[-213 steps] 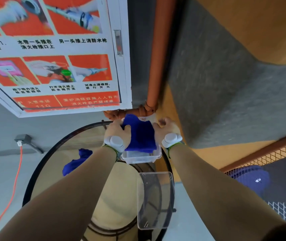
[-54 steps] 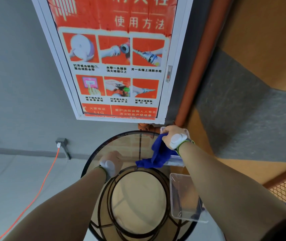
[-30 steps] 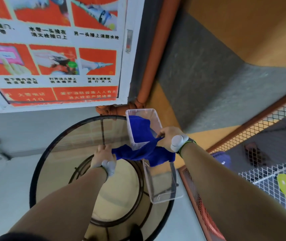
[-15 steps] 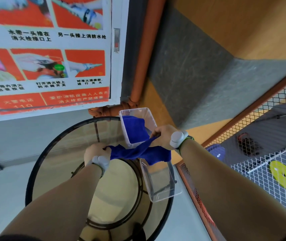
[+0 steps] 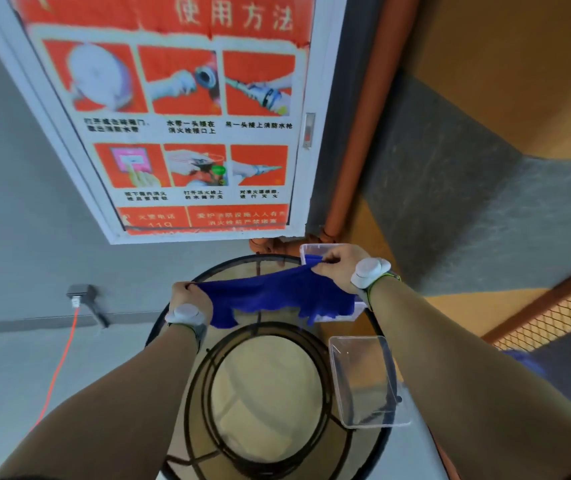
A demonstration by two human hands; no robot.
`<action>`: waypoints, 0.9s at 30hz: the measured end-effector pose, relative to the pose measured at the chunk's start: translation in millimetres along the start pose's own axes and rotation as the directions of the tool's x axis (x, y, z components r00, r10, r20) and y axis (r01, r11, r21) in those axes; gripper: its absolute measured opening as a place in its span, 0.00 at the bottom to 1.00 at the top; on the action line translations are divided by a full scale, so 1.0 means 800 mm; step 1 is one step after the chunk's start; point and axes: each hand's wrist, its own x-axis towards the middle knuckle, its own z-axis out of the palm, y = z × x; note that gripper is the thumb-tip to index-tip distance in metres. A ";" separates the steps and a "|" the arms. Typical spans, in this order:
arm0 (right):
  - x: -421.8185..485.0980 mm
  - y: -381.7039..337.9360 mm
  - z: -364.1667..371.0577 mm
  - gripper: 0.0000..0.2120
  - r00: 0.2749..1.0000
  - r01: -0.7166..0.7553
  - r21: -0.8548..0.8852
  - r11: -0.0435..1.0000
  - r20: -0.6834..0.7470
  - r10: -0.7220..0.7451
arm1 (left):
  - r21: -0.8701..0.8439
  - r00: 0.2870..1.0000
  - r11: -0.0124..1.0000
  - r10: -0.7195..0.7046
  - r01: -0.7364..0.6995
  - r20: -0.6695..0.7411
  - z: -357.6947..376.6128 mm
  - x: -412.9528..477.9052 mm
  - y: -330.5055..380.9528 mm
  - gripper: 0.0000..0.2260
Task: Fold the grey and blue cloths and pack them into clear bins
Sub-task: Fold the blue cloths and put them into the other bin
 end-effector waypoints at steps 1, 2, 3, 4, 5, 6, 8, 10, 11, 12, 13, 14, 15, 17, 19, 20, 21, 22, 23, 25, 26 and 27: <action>-0.003 -0.007 0.001 0.09 1.000 0.009 -0.057 0.998 0.020 -0.008 | 0.003 0.998 0.999 0.048 -0.048 -0.033 -0.011 0.001 -0.003 0.15; -0.003 -0.014 0.002 0.09 0.999 0.016 -0.120 0.993 0.040 -0.012 | 0.010 0.990 0.992 0.130 -0.129 -0.061 -0.024 0.000 -0.005 0.14; 0.000 -0.016 0.003 0.10 0.999 0.007 -0.170 0.985 0.046 0.001 | 0.056 0.975 0.979 0.198 -0.194 -0.097 -0.029 0.001 -0.007 0.13; 0.003 -0.020 0.004 0.10 0.998 0.008 -0.190 0.982 0.064 0.004 | 0.059 0.961 0.970 0.241 -0.235 -0.133 -0.040 0.001 -0.010 0.13; 0.004 -0.023 0.005 0.10 0.997 0.008 -0.192 0.981 0.082 0.008 | 0.066 0.950 0.963 0.269 -0.261 -0.159 -0.051 0.000 -0.012 0.14; 0.004 -0.026 0.007 0.12 0.995 0.003 -0.183 0.983 0.098 0.015 | 0.092 0.938 0.957 0.289 -0.276 -0.192 -0.062 0.001 -0.017 0.13; 0.004 -0.032 0.007 0.17 0.992 -0.008 -0.191 0.982 0.119 0.031 | 0.118 0.920 0.956 0.290 -0.267 -0.263 -0.085 0.000 -0.019 0.11; -0.001 -0.041 0.006 0.21 0.990 0.003 -0.205 0.979 0.141 0.026 | 0.125 0.906 0.956 0.290 -0.264 -0.309 -0.104 -0.006 -0.020 0.11; -0.005 -0.043 0.006 0.21 0.989 0.023 -0.224 0.974 0.150 0.011 | 0.131 0.897 0.954 0.298 -0.269 -0.327 -0.112 -0.008 -0.022 0.11; -0.010 -0.045 0.007 0.20 0.987 0.042 -0.252 0.967 0.160 -0.002 | 0.139 0.891 0.952 0.306 -0.274 -0.334 -0.118 -0.011 -0.024 0.11; -0.014 -0.047 0.009 0.19 0.988 0.051 -0.274 0.960 0.157 -0.007 | 0.154 0.889 0.949 0.312 -0.276 -0.334 -0.126 -0.015 -0.028 0.11; -0.015 -0.046 0.011 0.19 0.988 0.057 -0.264 0.963 0.154 -0.017 | 0.160 0.889 0.945 0.322 -0.284 -0.326 -0.129 -0.015 -0.030 0.11; -0.018 -0.050 0.013 0.20 0.988 0.057 -0.259 0.964 0.155 -0.016 | 0.164 0.887 0.943 0.328 -0.288 -0.325 -0.133 -0.016 -0.033 0.11; -0.021 -0.056 0.018 0.21 0.984 0.075 -0.261 0.962 0.175 -0.029 | 0.166 0.884 0.943 0.329 -0.289 -0.331 -0.136 -0.016 -0.036 0.12; -0.019 -0.057 0.024 0.20 0.983 0.123 -0.267 0.956 0.165 -0.080 | 0.167 0.885 0.944 0.324 -0.283 -0.335 -0.136 -0.014 -0.039 0.13; -0.017 -0.057 0.026 0.18 0.982 0.125 -0.246 0.961 0.170 -0.084 | 0.172 0.887 0.946 0.319 -0.276 -0.334 -0.136 -0.013 -0.041 0.13; -0.015 -0.056 0.027 0.17 0.980 0.124 -0.241 0.963 0.184 -0.080 | 0.175 0.887 0.947 0.316 -0.271 -0.336 -0.137 -0.012 -0.043 0.13; -0.013 -0.056 0.029 0.17 0.975 0.120 -0.221 0.968 0.210 -0.073 | 0.174 0.890 0.950 0.305 -0.259 -0.339 -0.138 -0.010 -0.044 0.13; -0.008 -0.054 0.033 0.17 0.969 0.123 -0.237 0.964 0.237 -0.066 | 0.175 0.896 0.954 0.289 -0.242 -0.338 -0.139 -0.006 -0.047 0.14; -0.005 -0.056 0.039 0.17 0.970 0.093 -0.240 0.966 0.242 -0.033 | 0.183 0.907 0.958 0.271 -0.221 -0.322 -0.142 -0.001 -0.049 0.15; -0.004 -0.057 0.041 0.17 0.973 0.083 -0.235 0.968 0.229 -0.028 | 0.184 0.912 0.959 0.266 -0.217 -0.313 -0.143 0.000 -0.050 0.15; 0.002 -0.055 0.046 0.17 0.979 0.086 -0.248 0.965 0.199 -0.036 | 0.191 0.916 0.958 0.264 -0.213 -0.303 -0.143 0.002 -0.051 0.15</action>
